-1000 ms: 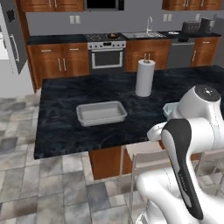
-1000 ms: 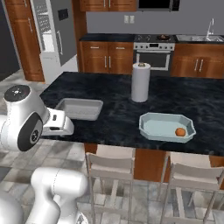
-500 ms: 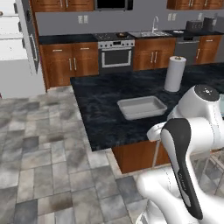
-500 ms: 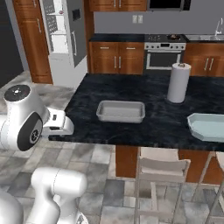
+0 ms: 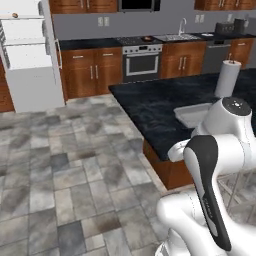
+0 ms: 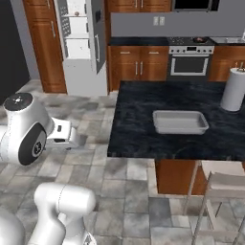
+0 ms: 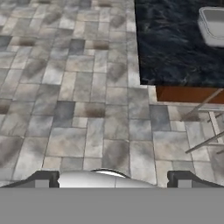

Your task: Place the cold items (peach and tangerine) from the fridge in one tupperware on the dining counter. Place the warm items (hot dog and kebab skewer) in the stove area in another tupperware.

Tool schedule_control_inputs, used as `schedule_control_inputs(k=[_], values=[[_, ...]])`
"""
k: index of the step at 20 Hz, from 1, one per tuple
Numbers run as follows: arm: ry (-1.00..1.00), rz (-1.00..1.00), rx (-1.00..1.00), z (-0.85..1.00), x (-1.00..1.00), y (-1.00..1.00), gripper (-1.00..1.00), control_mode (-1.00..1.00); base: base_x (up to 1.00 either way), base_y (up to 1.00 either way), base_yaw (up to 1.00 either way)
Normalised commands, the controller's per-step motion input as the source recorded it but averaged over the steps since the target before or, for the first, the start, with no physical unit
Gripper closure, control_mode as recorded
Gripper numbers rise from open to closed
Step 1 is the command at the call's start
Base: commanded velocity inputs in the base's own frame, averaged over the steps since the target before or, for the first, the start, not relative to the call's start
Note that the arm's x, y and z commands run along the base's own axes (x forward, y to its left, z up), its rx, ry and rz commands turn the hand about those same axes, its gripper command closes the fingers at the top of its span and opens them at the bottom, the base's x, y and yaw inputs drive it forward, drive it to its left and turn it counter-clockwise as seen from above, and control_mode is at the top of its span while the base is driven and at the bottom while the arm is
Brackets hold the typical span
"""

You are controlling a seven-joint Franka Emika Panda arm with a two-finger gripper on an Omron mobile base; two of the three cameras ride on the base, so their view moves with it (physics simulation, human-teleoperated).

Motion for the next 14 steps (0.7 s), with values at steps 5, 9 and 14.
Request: schedule_control_inputs(k=[5,9,14], values=[[0.0,0.0,0.0,0.0,0.0,0.0,-1.0,1.0,0.37,1.0,-0.11],[0.0,0.0,0.0,0.0,0.0,0.0,-1.0,1.0,0.54,1.0,-0.13],[0.0,0.0,0.0,0.0,0.0,0.0,-1.0,1.0,0.69,1.0,-0.18]])
